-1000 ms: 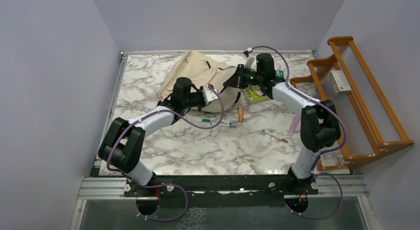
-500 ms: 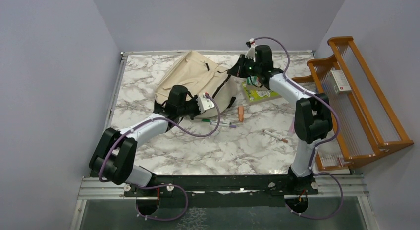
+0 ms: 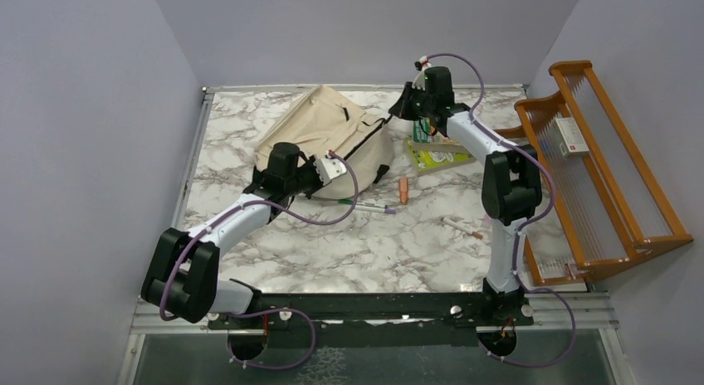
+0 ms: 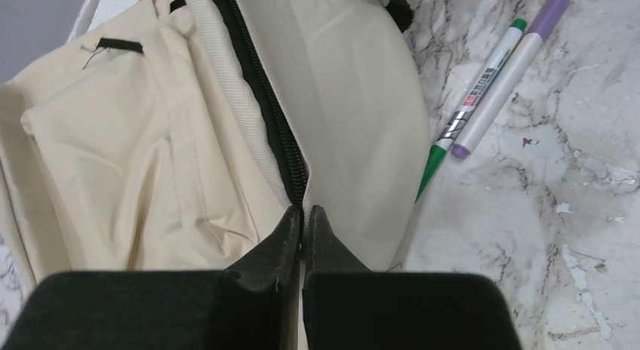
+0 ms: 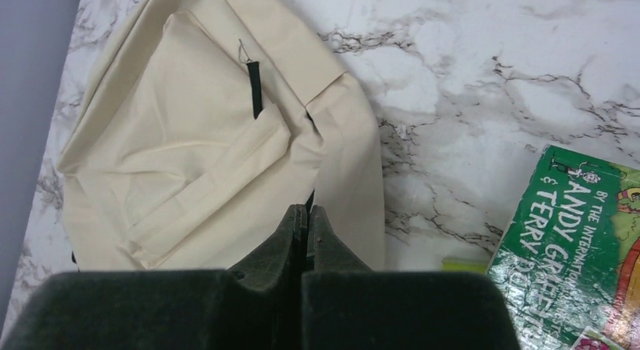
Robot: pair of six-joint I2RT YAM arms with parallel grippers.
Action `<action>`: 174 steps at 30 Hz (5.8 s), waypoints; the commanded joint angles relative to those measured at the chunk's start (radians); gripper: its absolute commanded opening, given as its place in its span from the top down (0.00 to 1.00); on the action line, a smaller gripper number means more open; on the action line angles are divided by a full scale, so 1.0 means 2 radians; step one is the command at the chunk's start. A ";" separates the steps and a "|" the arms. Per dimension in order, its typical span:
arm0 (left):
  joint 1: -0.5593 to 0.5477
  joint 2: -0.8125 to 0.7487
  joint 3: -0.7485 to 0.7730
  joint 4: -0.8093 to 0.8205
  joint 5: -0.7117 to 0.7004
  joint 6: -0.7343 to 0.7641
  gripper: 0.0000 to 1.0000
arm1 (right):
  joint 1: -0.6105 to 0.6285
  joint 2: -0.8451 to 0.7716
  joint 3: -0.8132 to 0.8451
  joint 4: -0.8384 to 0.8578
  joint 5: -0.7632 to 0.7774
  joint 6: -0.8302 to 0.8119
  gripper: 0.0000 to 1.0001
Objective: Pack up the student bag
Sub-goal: Unzip the student bag at the center of the board.
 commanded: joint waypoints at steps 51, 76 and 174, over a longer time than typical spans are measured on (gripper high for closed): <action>-0.014 0.036 0.043 0.096 0.139 0.015 0.35 | 0.031 -0.191 -0.221 0.032 -0.224 0.009 0.99; -0.075 0.191 0.153 0.099 0.119 0.058 0.35 | 0.044 -0.233 -0.270 0.054 -0.227 0.020 0.99; -0.025 -0.154 -0.023 0.013 -0.353 -0.499 0.22 | 0.001 -0.164 -0.182 0.047 -0.114 -0.050 0.57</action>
